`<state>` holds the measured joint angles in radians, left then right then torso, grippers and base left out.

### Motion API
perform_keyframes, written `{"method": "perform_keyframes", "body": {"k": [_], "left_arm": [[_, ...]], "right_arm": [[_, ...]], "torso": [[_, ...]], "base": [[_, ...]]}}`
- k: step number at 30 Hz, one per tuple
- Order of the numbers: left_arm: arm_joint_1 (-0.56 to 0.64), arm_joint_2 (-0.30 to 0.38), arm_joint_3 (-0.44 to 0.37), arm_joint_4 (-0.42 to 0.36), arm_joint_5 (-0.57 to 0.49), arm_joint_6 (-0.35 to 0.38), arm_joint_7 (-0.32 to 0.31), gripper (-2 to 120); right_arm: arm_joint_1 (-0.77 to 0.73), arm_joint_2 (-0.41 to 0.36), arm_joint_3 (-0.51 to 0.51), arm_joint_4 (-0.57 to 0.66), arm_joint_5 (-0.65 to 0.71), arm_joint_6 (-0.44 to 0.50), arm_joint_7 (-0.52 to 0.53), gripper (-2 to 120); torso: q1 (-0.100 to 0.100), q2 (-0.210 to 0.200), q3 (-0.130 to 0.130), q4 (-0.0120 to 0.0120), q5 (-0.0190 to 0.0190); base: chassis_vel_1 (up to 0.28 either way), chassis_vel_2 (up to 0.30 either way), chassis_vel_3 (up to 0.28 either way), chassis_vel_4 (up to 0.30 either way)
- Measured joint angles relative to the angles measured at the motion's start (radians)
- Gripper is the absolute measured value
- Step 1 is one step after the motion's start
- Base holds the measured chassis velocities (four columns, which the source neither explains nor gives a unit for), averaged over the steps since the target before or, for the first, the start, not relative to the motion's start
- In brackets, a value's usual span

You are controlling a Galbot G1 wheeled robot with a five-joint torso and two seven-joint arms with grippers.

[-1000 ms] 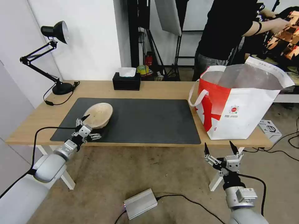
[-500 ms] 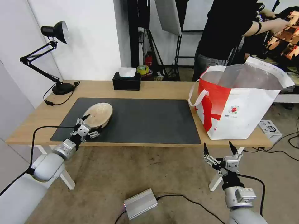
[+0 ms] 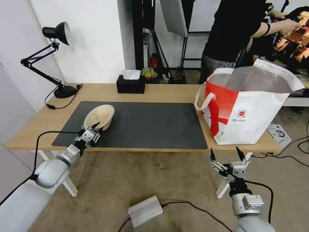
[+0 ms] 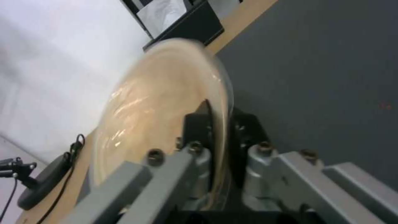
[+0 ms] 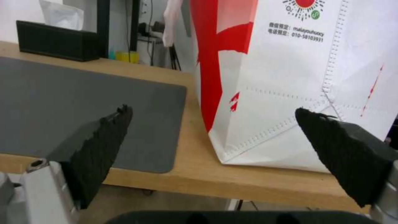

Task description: Pick up the trash from the table and place it into the takeout bag.

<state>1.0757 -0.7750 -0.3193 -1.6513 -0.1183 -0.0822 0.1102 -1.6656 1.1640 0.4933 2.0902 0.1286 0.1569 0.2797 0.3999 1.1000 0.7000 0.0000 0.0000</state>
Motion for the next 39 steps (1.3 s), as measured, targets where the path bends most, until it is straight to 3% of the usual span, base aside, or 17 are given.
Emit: {"method": "perform_keyframes", "body": {"k": [3, 16, 31, 39], "left_arm": [[-0.001, -0.002, 0.004, 0.003, -0.010, -0.001, 0.001, 0], [-0.001, -0.004, 0.001, 0.005, -0.018, 0.003, 0.012, 0], [0.011, 0.059, -0.054, -0.164, -0.034, -0.007, 0.037, 0], [-0.063, 0.146, -0.028, -0.250, -0.034, -0.023, 0.057, 0]], "right_arm": [[0.002, 0.000, 0.000, -0.002, 0.000, 0.000, 0.000, 100], [0.004, 0.003, 0.000, -0.009, -0.002, 0.004, 0.003, 100], [0.006, 0.008, -0.009, 0.005, -0.005, 0.004, 0.004, 100], [0.004, 0.010, -0.021, 0.021, -0.012, 0.003, 0.004, 100]], "torso": [[0.000, 0.000, 0.000, 0.0000, 0.0001], [0.000, 0.000, 0.000, -0.0001, -0.0001], [0.000, 0.000, 0.000, 0.0000, 0.0000], [0.000, 0.000, 0.000, 0.0000, 0.0000]], "base": [[0.000, 0.000, 0.000, 0.000], [0.000, 0.000, 0.000, 0.000], [0.000, 0.000, 0.000, 0.000], [0.000, 0.000, 0.000, 0.000]]}}
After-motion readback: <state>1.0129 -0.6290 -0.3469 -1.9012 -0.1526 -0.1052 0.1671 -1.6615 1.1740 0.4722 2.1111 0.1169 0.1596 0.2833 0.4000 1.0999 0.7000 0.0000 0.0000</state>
